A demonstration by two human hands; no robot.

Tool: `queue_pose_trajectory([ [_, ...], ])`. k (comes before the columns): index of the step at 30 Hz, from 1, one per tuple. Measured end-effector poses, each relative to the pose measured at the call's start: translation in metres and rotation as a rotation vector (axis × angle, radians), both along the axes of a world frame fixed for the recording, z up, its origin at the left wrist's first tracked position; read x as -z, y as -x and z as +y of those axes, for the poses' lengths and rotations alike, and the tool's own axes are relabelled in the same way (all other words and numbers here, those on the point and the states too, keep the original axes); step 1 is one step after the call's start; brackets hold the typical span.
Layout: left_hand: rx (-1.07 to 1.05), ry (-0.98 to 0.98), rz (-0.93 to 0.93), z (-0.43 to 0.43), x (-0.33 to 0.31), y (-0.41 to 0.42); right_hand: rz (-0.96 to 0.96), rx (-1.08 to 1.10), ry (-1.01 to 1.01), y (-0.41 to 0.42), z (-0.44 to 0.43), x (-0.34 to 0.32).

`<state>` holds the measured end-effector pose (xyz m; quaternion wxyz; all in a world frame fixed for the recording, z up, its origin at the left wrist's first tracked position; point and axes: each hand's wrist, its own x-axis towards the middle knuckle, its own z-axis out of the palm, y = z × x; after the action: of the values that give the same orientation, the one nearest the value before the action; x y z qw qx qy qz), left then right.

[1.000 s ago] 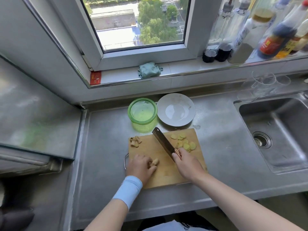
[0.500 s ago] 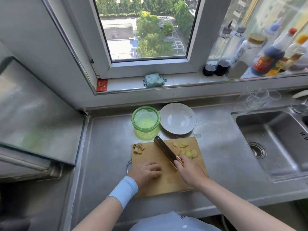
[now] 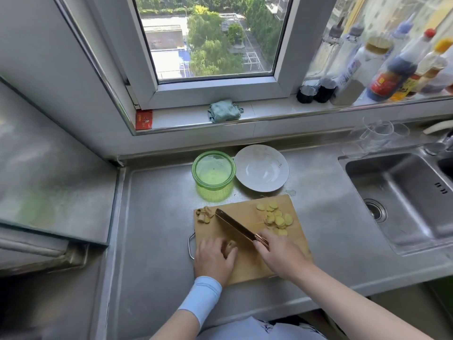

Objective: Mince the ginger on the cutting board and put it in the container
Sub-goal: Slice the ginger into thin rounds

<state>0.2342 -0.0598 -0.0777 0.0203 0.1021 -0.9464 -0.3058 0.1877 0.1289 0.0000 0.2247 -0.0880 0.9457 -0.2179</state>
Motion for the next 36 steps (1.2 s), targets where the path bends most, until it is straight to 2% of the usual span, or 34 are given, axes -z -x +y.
queue_pose_trajectory([
  [3, 0.139, -0.105, 0.140, -0.004, 0.006, -0.008, 0.006, -0.060, -0.007, -0.003, 0.003, 0.001],
  [5, 0.148, -0.109, 0.177, -0.004, 0.008, -0.011, 0.006, -0.107, -0.021, -0.005, 0.005, 0.002],
  [13, 0.071, -0.069, 0.188, 0.004, 0.004, -0.007, 0.014, -0.239, -0.001, 0.002, 0.013, 0.008],
  [21, -0.097, -0.063, 0.131, 0.019, 0.007, -0.007, 0.007, -0.308, 0.044, 0.003, 0.015, 0.023],
  [31, -0.129, 0.071, 0.221, 0.029, 0.014, -0.007, 0.068, -0.380, 0.048, -0.003, 0.032, 0.018],
  [36, -0.035, 0.123, 0.230, 0.027, 0.014, -0.004, 0.099, -0.380, 0.039, -0.011, 0.049, 0.021],
])
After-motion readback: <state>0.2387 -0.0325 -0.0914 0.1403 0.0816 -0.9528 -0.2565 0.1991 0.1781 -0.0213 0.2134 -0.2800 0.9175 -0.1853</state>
